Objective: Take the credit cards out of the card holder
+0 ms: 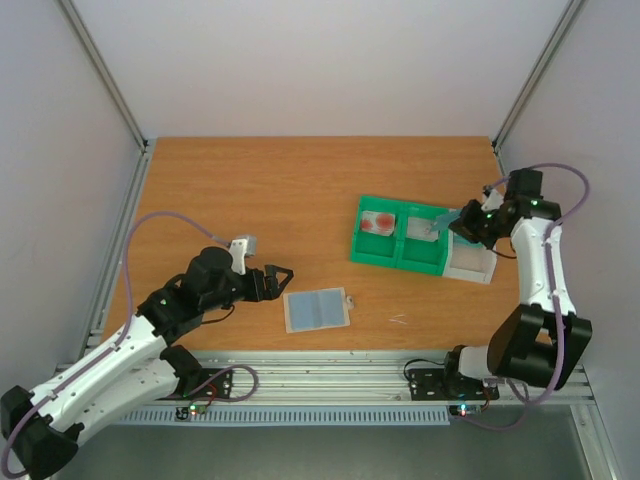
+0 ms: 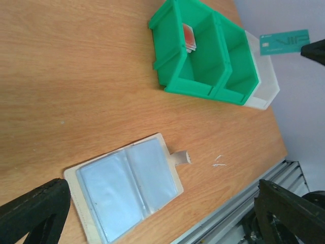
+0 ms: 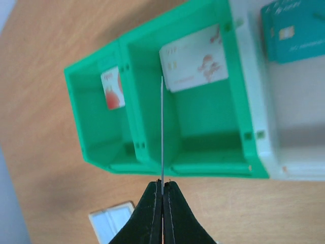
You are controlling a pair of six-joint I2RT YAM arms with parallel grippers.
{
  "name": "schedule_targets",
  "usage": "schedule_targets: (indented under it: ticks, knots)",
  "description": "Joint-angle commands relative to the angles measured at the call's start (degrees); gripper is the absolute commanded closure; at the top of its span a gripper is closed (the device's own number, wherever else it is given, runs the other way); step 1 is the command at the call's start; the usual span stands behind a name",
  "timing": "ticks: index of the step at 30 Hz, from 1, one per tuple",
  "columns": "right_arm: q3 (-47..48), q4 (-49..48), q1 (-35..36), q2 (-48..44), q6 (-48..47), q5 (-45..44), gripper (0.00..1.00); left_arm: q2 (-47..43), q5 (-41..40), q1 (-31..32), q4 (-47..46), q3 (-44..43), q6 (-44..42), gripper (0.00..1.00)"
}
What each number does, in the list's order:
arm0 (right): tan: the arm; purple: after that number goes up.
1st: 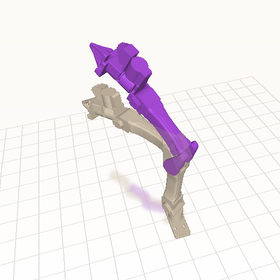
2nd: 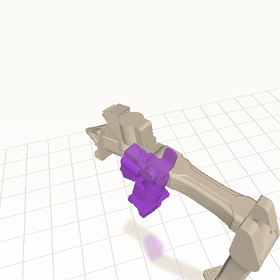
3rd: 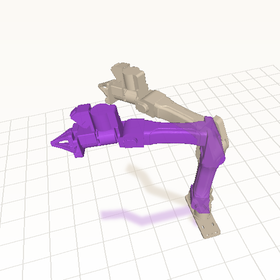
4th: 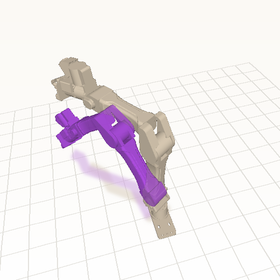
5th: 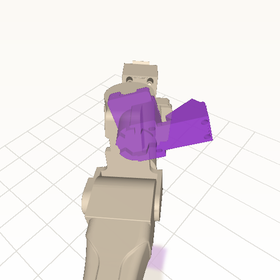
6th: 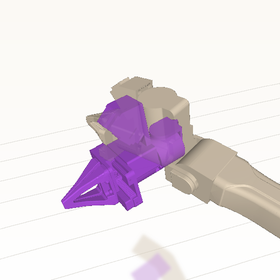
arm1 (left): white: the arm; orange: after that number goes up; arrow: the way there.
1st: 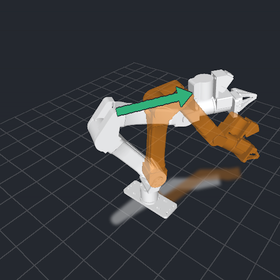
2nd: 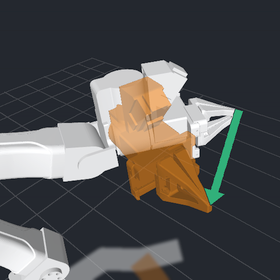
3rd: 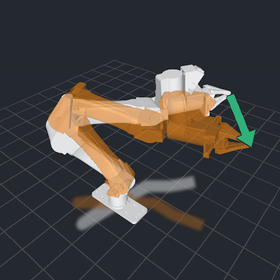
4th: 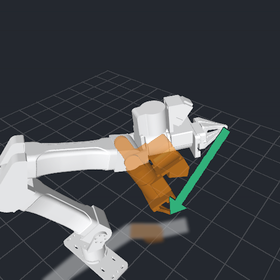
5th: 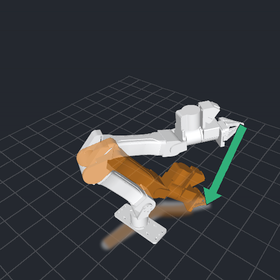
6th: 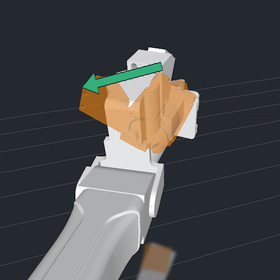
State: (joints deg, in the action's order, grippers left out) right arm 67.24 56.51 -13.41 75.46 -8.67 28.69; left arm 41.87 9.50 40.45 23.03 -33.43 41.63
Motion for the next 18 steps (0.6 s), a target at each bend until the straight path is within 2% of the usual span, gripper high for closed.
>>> schedule_targets:
  ticks: [1, 4, 13, 16, 18]
  knots:
    - [4.54, 1.49, -5.88, 6.20, -4.57, 9.03, 0.98, 1.68, -2.35, -0.45, 0.86, -1.87, -6.71, 0.01]
    - [7.47, 3.35, -6.51, 9.74, -6.70, 5.16, 0.99, 3.07, -1.85, -0.67, 0.93, -1.94, -7.71, 0.01]
    - [8.97, 2.66, -6.54, 11.03, -12.04, -19.63, 0.99, 2.96, 0.17, -1.05, 1.77, -2.15, -10.77, 0.01]
    - [7.80, 1.00, -6.50, 11.66, -15.03, -21.76, 0.99, 2.88, 0.43, -1.12, 1.49, -2.26, -10.88, 0.01]
    - [8.13, 1.23, -6.68, 13.31, -16.52, -19.79, 0.99, 2.78, 0.39, -1.24, 1.55, -2.19, -10.83, 0.01]
